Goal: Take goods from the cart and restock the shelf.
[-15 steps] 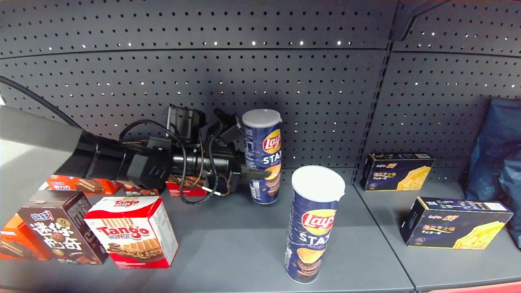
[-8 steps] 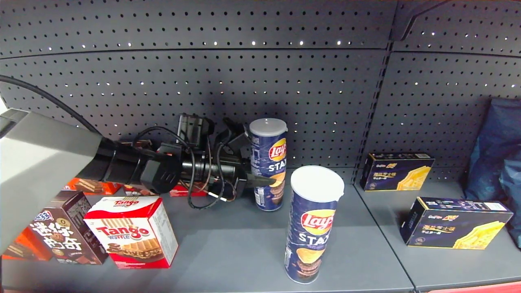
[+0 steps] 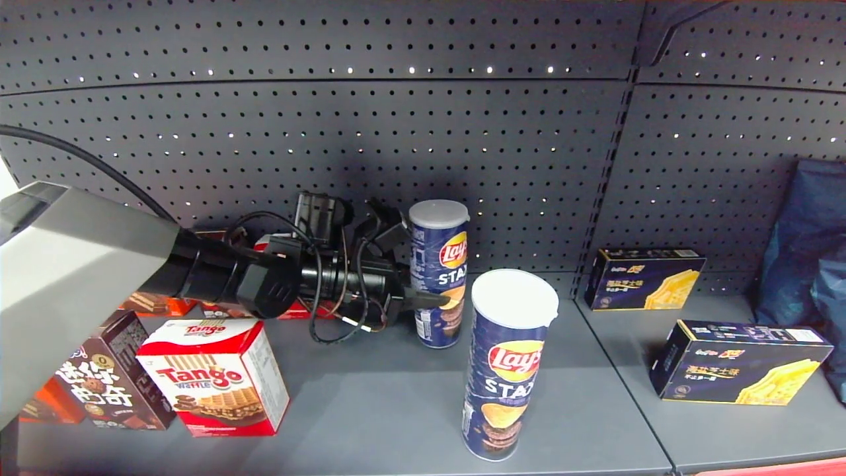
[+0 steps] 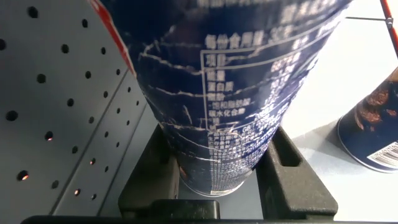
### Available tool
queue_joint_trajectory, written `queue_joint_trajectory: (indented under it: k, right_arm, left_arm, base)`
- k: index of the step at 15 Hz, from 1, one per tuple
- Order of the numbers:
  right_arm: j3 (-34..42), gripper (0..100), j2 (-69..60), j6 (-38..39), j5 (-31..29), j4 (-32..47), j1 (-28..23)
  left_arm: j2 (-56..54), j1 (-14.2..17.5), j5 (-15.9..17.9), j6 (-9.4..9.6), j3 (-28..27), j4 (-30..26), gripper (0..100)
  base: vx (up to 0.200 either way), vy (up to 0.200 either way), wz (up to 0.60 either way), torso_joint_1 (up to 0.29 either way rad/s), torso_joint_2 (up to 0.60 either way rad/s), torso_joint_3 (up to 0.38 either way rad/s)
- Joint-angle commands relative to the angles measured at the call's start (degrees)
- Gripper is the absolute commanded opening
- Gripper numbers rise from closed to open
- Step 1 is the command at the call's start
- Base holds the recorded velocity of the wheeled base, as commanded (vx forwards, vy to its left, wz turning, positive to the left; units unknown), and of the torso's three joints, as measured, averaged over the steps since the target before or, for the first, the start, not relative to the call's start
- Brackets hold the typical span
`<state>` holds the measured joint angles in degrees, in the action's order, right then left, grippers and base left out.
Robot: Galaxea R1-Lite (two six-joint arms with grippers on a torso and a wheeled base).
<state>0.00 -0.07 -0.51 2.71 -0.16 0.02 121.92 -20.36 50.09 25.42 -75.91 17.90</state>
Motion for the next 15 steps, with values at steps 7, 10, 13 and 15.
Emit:
queue_joint_trajectory:
  k: [7,10,13,15]
  right_arm:
    - [0.0,100,0.1,0.0,0.0,0.0,0.1]
    - [0.0,100,0.1,0.0,0.0,0.0,0.1]
    - [0.0,100,0.1,0.0,0.0,0.0,0.0]
    - [0.0,100,0.1,0.0,0.0,-0.1,0.0]
  left_arm:
    - [1.1,-0.7,-1.0,-0.19,0.1,0.1,100]
    - [0.0,-0.2,-2.8,0.07,1.2,0.6,100]
    - [-4.7,0.8,-9.1,0.07,5.1,0.6,100]
    - [-6.6,0.9,-11.6,-0.02,7.3,0.6,100]
  base:
    - [0.0,0.0,0.0,0.0,0.0,0.0]
    - [0.0,0.0,0.0,0.0,0.0,0.0]
    - [0.0,0.0,0.0,0.0,0.0,0.0]
    - [0.0,0.0,0.0,0.0,0.0,0.0]
